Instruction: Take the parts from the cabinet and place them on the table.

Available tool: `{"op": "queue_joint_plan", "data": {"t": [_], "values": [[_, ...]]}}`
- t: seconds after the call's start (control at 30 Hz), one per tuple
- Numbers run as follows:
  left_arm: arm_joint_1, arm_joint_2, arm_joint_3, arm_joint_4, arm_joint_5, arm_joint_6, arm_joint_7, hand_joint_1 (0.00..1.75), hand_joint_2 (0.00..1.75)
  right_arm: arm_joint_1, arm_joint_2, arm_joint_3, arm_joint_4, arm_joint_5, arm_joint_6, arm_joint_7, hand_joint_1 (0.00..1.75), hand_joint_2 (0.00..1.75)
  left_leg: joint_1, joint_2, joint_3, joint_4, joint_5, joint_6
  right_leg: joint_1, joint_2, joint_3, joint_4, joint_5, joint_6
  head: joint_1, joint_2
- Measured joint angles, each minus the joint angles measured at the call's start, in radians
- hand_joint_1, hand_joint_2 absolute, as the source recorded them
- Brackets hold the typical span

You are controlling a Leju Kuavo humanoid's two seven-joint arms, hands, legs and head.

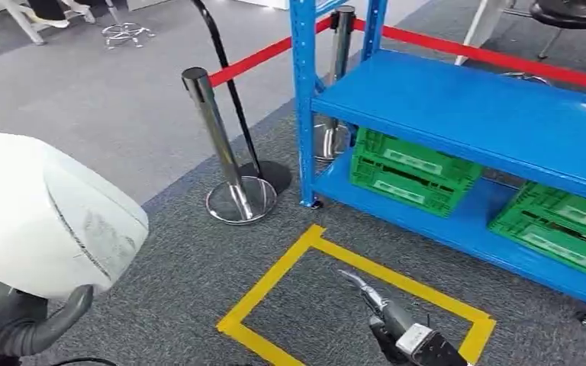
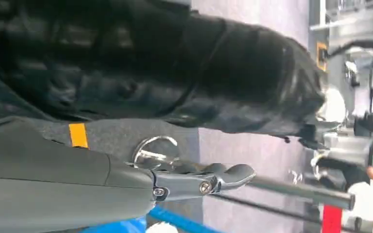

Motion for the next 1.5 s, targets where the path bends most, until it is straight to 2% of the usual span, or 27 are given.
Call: {"op": "queue_joint_plan", "data": {"t": [0.03,0.07,0.1,0.23,0.3,0.33,0.4,0.43,0.5,0.57,0.6,0.63,0.77,0.8,0.83,0.9,0.97,1.0,1.07,1.1,1.13,1.27,1.3,1.33,1.37,1.43,1.5], "values": [[0.001,-0.001,-0.003,-0.001,-0.001,0.002,0.0,1.75,1.75,0.001,0.0,-0.001,-0.003,0.0,0.0,-0.001,0.0,0.0,-0.006,0.013,0.052,-0.097,0.044,0.011,0.004,-0.013,0.004,0.0,-0.003,0.0,0.0,0.0],[0.002,-0.002,-0.006,-0.005,-0.003,0.003,0.0,1.75,1.75,0.001,0.0,-0.001,-0.007,0.0,0.0,-0.002,0.0,0.0,-0.016,0.052,0.104,-0.191,0.073,0.029,0.006,-0.025,0.009,0.0,-0.005,0.0,0.0,0.0],[0.001,-0.002,-0.008,-0.008,-0.003,0.005,0.0,1.75,1.75,0.003,0.0,-0.002,-0.008,0.0,0.0,-0.003,0.0,0.0,-0.026,0.096,0.116,-0.213,0.049,0.043,0.012,-0.036,0.01,-0.001,-0.008,0.004,0.003,0.0],[0.009,-0.005,-0.015,-0.013,-0.004,0.011,-0.001,1.75,1.75,0.004,-0.002,-0.005,-0.013,0.001,0.0,-0.005,0.0,0.0,-0.03,0.045,0.111,-0.233,0.064,0.049,0.01,-0.082,0.023,-0.01,-0.012,0.022,0.001,0.0],[0.011,-0.007,-0.019,-0.016,-0.003,0.02,-0.003,1.75,1.75,0.005,-0.006,-0.008,-0.015,0.006,0.002,-0.007,0.0,0.0,-0.014,0.026,0.128,-0.255,0.078,0.053,0.004,0.016,0.001,0.033,-0.05,0.033,0.003,0.0],[0.011,-0.008,-0.02,-0.016,-0.002,0.024,-0.004,1.75,1.75,0.005,-0.006,-0.008,-0.015,0.011,0.004,-0.006,0.0,0.0,-0.012,0.015,0.125,-0.255,0.081,0.057,0.002,0.047,-0.03,0.099,-0.084,0.035,0.006,0.0],[0.022,-0.01,-0.023,-0.016,0.0,0.031,-0.007,1.75,1.75,0.009,-0.008,-0.008,-0.015,0.019,0.009,-0.003,0.0,0.0,-0.012,-0.011,0.121,-0.254,0.081,0.057,-0.001,0.066,-0.113,0.258,-0.148,0.04,0.009,0.0],[0.026,-0.01,-0.023,-0.016,0.001,0.032,-0.008,1.75,1.75,0.009,-0.01,-0.008,-0.013,0.021,0.009,-0.002,0.0,0.0,-0.012,-0.023,0.121,-0.252,0.08,0.057,-0.001,0.066,-0.137,0.297,-0.151,0.043,0.008,0.0],[0.028,-0.011,-0.025,-0.016,0.004,0.033,-0.009,1.75,1.75,0.008,-0.01,-0.008,-0.013,0.021,0.009,-0.002,0.0,0.0,-0.008,-0.053,0.121,-0.247,0.079,0.054,-0.006,0.068,-0.116,0.234,-0.082,0.048,0.008,0.0],[0.031,-0.011,-0.025,-0.016,0.01,0.035,-0.013,1.75,1.75,0.006,-0.01,-0.008,-0.013,0.024,0.008,0.001,0.0,0.0,-0.001,-0.084,0.121,-0.234,0.071,0.042,-0.017,0.101,-0.034,0.051,0.018,0.055,0.008,0.0],[0.034,-0.011,-0.025,-0.016,0.013,0.036,-0.016,1.75,1.75,0.004,-0.01,-0.008,-0.011,0.027,0.008,0.003,0.0,0.0,-0.004,-0.095,0.115,-0.225,0.066,0.033,-0.021,0.154,-0.018,0.021,-0.007,0.06,0.009,0.0],[0.033,-0.011,-0.026,-0.016,0.016,0.037,-0.017,1.75,1.75,0.006,-0.01,-0.008,-0.014,0.028,0.008,0.004,0.0,0.0,-0.003,-0.11,0.105,-0.21,0.064,0.028,-0.021,0.153,-0.013,0.012,-0.005,0.05,0.011,0.0],[0.038,-0.01,-0.027,-0.016,0.021,0.036,-0.021,1.75,1.75,0.003,-0.01,-0.008,-0.014,0.035,0.007,0.009,0.0,0.0,0.002,-0.14,0.094,-0.21,0.07,0.011,-0.024,0.101,-0.003,0.013,0.0,0.028,0.012,0.0],[0.04,-0.01,-0.027,-0.016,0.022,0.036,-0.022,1.75,1.75,-0.001,-0.01,-0.008,-0.014,0.036,0.006,0.011,0.0,0.0,-0.006,-0.076,0.084,-0.185,0.054,0.006,-0.022,0.093,0.0,0.013,-0.001,0.022,0.007,0.0],[0.037,-0.007,-0.026,-0.016,0.023,0.034,-0.022,1.75,1.75,-0.002,-0.01,-0.009,-0.015,0.037,0.005,0.011,0.0,0.0,-0.006,-0.037,0.058,-0.132,0.023,0.001,-0.021,0.08,0.0,0.013,-0.002,0.016,-0.001,0.0],[0.036,-0.007,-0.026,-0.016,0.027,0.029,-0.022,1.75,1.75,0.0,-0.01,-0.009,-0.015,0.039,0.003,0.014,0.0,0.0,-0.002,-0.007,-0.023,0.034,-0.05,-0.004,-0.016,0.051,0.0,0.013,-0.006,0.011,0.0,0.0],[0.038,-0.007,-0.025,-0.014,0.031,0.026,-0.022,1.75,1.75,-0.001,-0.01,-0.01,-0.015,0.039,0.0,0.017,0.0,0.0,0.0,-0.005,-0.06,0.104,-0.057,-0.003,-0.015,0.023,0.002,0.013,-0.01,0.01,0.0,0.0],[0.038,-0.007,-0.024,-0.014,0.031,0.023,-0.022,1.75,1.75,-0.003,-0.01,-0.01,-0.015,0.04,0.0,0.018,0.0,0.0,0.0,-0.004,-0.043,0.07,-0.028,0.0,-0.014,0.01,0.006,0.013,-0.014,0.011,-0.001,0.0],[0.038,-0.007,-0.022,-0.014,0.032,0.019,-0.022,1.75,1.75,-0.004,-0.01,-0.01,-0.015,0.042,0.0,0.02,0.0,0.0,-0.003,0.013,0.038,-0.09,0.059,0.012,-0.013,-0.013,0.017,0.013,-0.022,0.014,-0.001,0.0],[0.038,-0.007,-0.02,-0.014,0.032,0.017,-0.022,1.75,1.75,-0.005,-0.01,-0.009,-0.015,0.044,0.0,0.021,0.0,0.0,-0.011,0.053,0.082,-0.178,0.086,0.022,-0.012,-0.023,0.024,0.012,-0.027,0.02,0.0,0.0],[0.037,-0.007,-0.018,-0.014,0.033,0.014,-0.021,1.75,1.75,-0.004,-0.01,-0.01,-0.015,0.045,-0.001,0.022,0.0,0.0,-0.026,0.084,0.095,-0.2,0.062,0.027,-0.005,-0.032,0.016,0.011,-0.033,0.03,0.0,0.0],[0.044,-0.006,-0.015,-0.014,0.035,0.01,-0.021,1.75,1.75,-0.011,-0.01,-0.009,-0.016,0.049,-0.003,0.027,0.0,0.0,-0.025,0.037,0.091,-0.21,0.067,0.038,-0.005,-0.075,0.042,0.0,-0.039,0.045,-0.002,0.0],[0.048,-0.007,-0.014,-0.014,0.035,0.01,-0.021,1.75,1.75,-0.011,-0.01,-0.009,-0.019,0.05,-0.003,0.028,0.0,0.0,-0.015,0.027,0.104,-0.224,0.073,0.044,-0.012,-0.046,0.037,0.01,-0.054,0.051,0.0,0.0],[0.044,-0.007,-0.013,-0.014,0.036,0.011,-0.022,1.75,1.75,-0.012,-0.01,-0.009,-0.019,0.05,-0.004,0.027,0.0,0.0,-0.014,0.017,0.107,-0.227,0.073,0.048,-0.01,0.015,0.017,0.054,-0.08,0.051,0.003,0.0],[0.042,-0.007,-0.012,-0.014,0.036,0.01,-0.022,1.75,1.75,-0.014,-0.009,-0.008,-0.018,0.05,-0.005,0.027,0.0,0.0,-0.014,0.009,0.106,-0.227,0.074,0.051,-0.009,0.047,-0.022,0.127,-0.112,0.051,0.008,0.0],[0.044,-0.009,-0.013,-0.014,0.035,0.008,-0.021,1.75,1.75,-0.008,-0.009,-0.008,-0.018,0.05,-0.005,0.029,0.0,0.0,-0.015,-0.015,0.106,-0.226,0.072,0.055,-0.008,0.067,-0.116,0.284,-0.159,0.052,0.01,0.0],[0.045,-0.009,-0.013,-0.013,0.035,0.008,-0.021,1.75,1.75,-0.008,-0.009,-0.008,-0.017,0.05,-0.005,0.029,0.0,0.0,-0.015,-0.041,0.108,-0.225,0.071,0.055,-0.007,0.068,-0.145,0.288,-0.115,0.051,0.009,0.0]]}}
